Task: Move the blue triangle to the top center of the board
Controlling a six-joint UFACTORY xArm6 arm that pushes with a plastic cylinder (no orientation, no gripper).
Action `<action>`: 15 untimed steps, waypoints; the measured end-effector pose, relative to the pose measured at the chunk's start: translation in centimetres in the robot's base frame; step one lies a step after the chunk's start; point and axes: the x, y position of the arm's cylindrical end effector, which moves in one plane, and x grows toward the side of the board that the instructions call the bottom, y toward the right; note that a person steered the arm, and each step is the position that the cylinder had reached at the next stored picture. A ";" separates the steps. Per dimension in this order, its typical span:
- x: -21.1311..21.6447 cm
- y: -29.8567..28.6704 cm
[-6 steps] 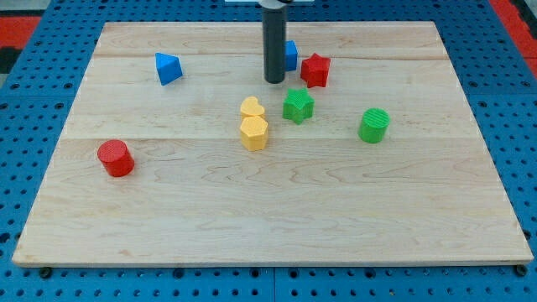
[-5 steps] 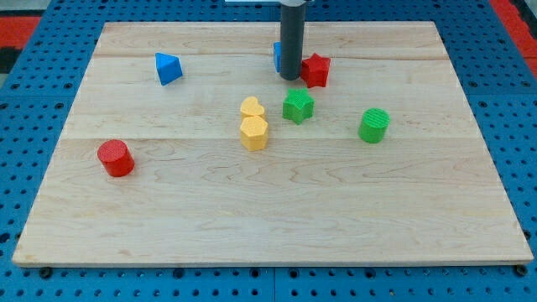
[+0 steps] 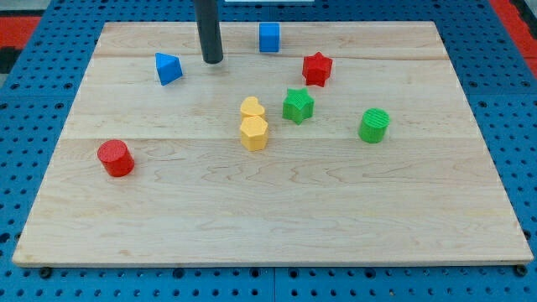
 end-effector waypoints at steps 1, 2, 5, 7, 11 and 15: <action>4.4 0.1; 6.5 -7.7; 2.5 -5.9; -0.8 -13.4; -5.5 -8.2; -9.9 -8.9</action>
